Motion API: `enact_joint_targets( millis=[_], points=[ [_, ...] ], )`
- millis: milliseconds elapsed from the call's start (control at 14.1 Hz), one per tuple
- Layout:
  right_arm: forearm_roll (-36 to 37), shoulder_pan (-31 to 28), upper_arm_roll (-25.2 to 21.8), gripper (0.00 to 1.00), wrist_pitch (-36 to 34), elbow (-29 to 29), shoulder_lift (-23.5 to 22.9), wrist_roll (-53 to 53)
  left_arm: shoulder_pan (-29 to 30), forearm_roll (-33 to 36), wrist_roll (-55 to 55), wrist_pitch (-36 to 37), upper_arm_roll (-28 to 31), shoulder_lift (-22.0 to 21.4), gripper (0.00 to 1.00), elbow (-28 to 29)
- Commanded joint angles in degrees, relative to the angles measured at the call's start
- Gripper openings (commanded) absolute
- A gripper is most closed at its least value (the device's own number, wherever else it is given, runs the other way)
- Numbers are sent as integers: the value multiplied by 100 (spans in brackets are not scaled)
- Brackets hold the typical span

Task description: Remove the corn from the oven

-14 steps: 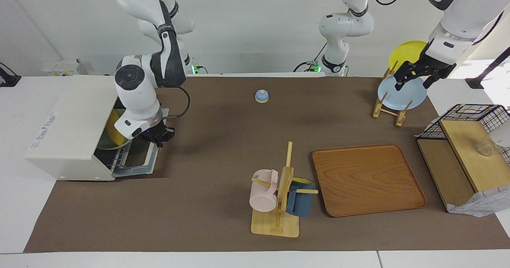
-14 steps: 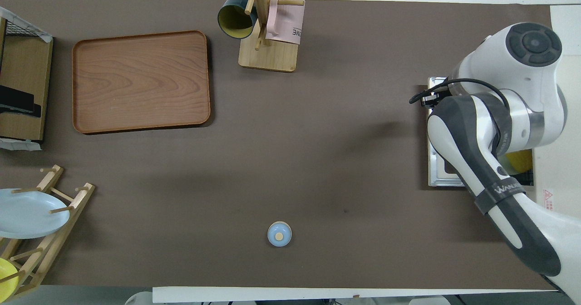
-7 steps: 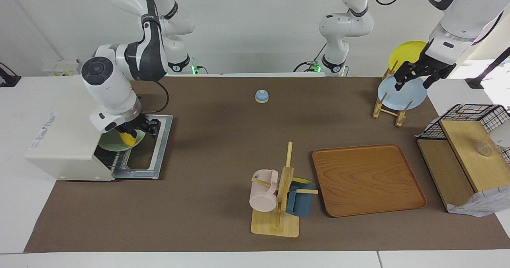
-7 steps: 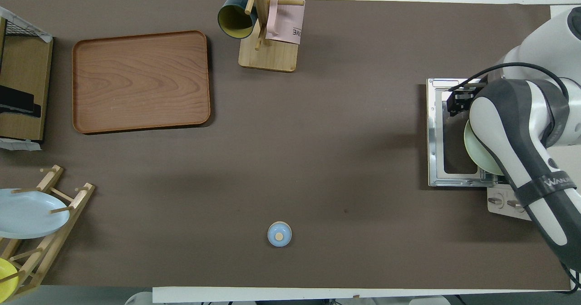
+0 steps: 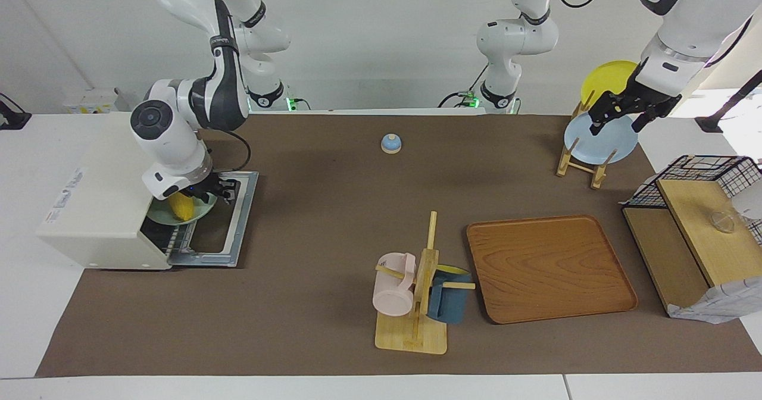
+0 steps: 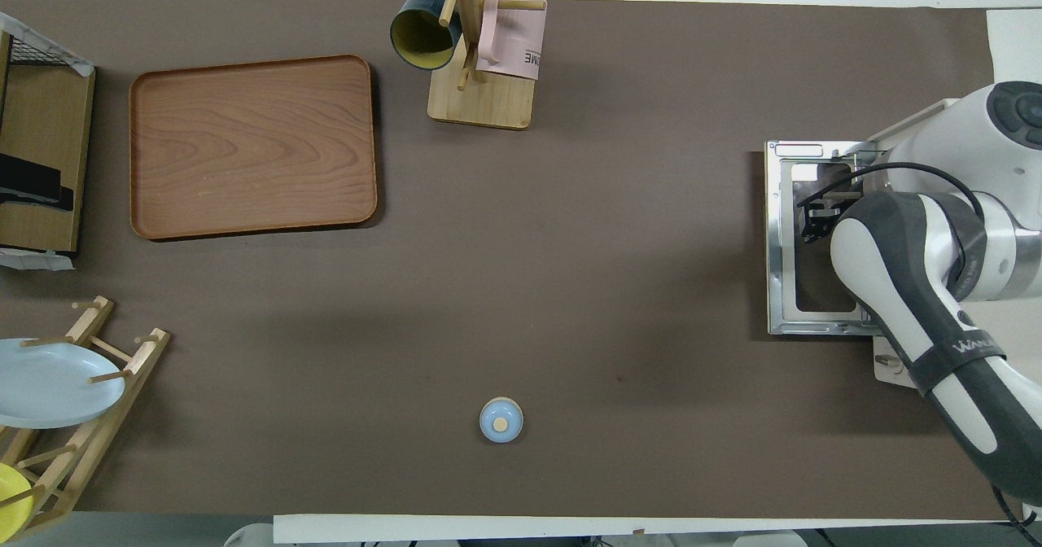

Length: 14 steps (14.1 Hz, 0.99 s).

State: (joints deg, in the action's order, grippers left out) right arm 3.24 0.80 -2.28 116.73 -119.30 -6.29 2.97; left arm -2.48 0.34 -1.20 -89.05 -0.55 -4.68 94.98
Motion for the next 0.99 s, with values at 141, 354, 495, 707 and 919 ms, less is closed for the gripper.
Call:
enact_joint_targets(
  millis=[141,354,495,707,919],
  points=[
    [412,139,60,0,-167,-77,137,-78,72,-60,32,89,-24,-41,100,12],
    [432,1111,78,0,-992,914,-143,928,72,-60,32,89,-24,-41,100,12],
    [327,1964,87,0,-1476,1783,-529,2043,72,-60,32,89,-24,-41,100,12],
    [-340,3019,87,0,-1978,3715,-1932,3679,72,-60,32,89,-24,-41,100,12],
    [-482,3768,148,0,-1603,5027,-3208,4973,72,-60,32,89,-24,-41,100,12]
  ],
)
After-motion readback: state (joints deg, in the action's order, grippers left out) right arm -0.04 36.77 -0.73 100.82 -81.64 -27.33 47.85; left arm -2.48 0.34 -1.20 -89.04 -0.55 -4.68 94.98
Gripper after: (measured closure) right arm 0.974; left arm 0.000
